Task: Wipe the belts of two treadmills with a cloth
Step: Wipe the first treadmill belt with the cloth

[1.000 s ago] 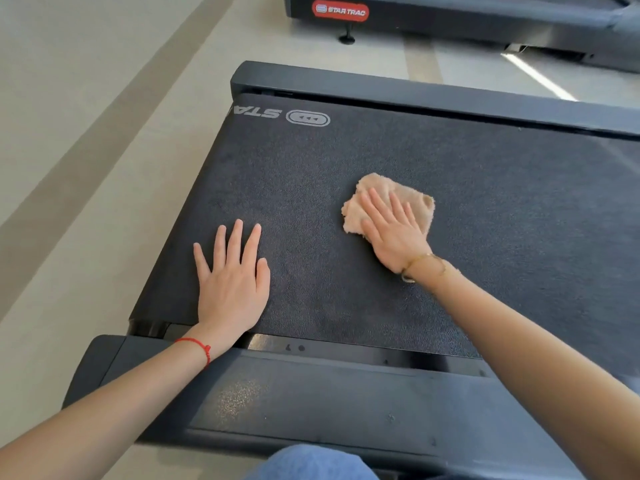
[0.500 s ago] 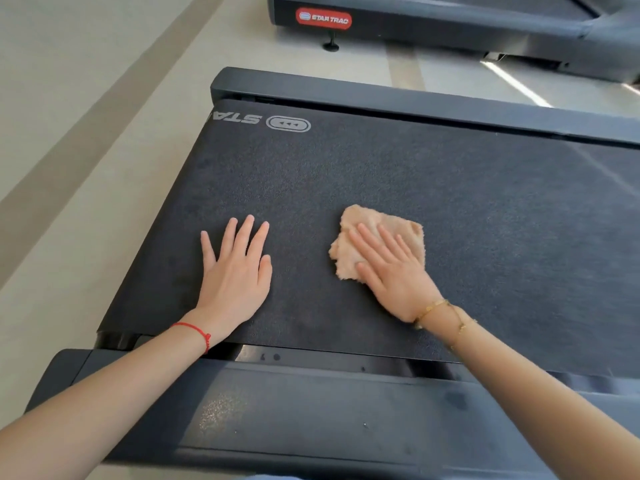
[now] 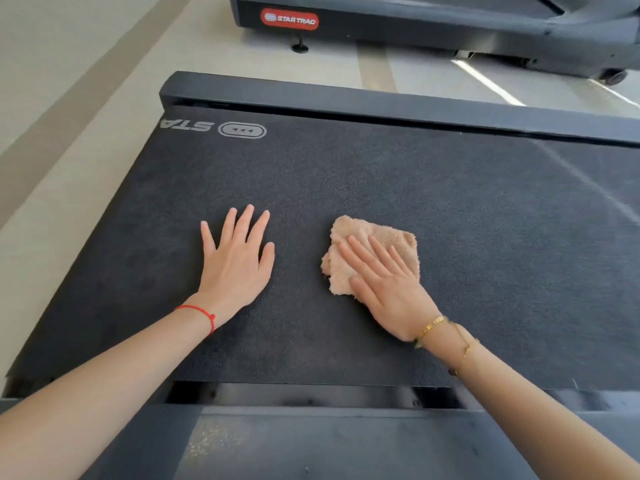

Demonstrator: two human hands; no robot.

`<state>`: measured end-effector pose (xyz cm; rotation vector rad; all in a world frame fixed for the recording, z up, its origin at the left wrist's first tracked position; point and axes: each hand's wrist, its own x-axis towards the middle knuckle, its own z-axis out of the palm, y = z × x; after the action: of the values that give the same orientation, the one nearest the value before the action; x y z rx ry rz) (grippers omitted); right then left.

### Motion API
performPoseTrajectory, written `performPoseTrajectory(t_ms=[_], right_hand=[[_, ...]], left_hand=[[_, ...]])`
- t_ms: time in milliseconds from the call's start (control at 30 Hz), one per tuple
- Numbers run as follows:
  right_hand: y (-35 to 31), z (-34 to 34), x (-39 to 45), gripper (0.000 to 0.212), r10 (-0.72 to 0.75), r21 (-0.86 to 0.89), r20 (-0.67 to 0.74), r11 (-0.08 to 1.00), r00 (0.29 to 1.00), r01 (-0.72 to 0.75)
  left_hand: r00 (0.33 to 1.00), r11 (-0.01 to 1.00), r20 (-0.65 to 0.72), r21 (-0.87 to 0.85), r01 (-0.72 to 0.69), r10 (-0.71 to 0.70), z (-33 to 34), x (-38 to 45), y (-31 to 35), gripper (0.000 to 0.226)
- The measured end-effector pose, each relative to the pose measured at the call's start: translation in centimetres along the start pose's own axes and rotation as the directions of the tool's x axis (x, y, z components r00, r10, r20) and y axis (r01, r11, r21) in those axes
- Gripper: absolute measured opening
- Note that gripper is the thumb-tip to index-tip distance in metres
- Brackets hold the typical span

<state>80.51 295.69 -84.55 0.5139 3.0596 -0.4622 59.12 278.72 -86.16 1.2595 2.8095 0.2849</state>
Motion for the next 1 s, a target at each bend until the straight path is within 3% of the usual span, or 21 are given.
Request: performPoseTrajectory(t_ms=[167,267,400,600,767,1000], right_hand=[[6.4,-1.9,7.3,0.053,0.184,-0.054,-0.059,0.981,0.981,-0.187],[6.9,-2.6,13.6,0.053,0.267,-0.050,-0.045,0.962,0.963,-0.269],[1.8,-1.4,18.3,0.053,0.154,-0.034,-0.004,0.987,0.988,-0.154],[-1.3,0.3,14.3,0.052,-0.121,-0.003,0.020,0.993,0.992,0.121],[3.4,-1.2,13.0,0.052,-0.057,-0.025,-0.012,0.998,0.998,0.057],[6.3,-2.7,23.5,0.052,0.136,-0.046,-0.042,0.989,0.990,-0.138]], left_hand=[[0.999,1.000,-0.028,0.011,0.017,-0.017,0.4,-0.2,0.2,0.061],[0.999,0.999,-0.042,0.025,0.024,-0.023,0.5,-0.1,0.5,0.061],[0.998,0.999,-0.049,0.035,0.031,-0.030,0.2,-0.2,0.5,0.060],[0.999,0.998,-0.027,0.044,0.035,-0.034,0.0,-0.3,0.4,0.060],[0.999,0.998,-0.019,0.053,0.032,-0.031,0.2,-0.4,0.2,0.057],[0.999,0.994,-0.022,0.092,0.051,-0.050,0.5,-0.1,0.6,0.065]])
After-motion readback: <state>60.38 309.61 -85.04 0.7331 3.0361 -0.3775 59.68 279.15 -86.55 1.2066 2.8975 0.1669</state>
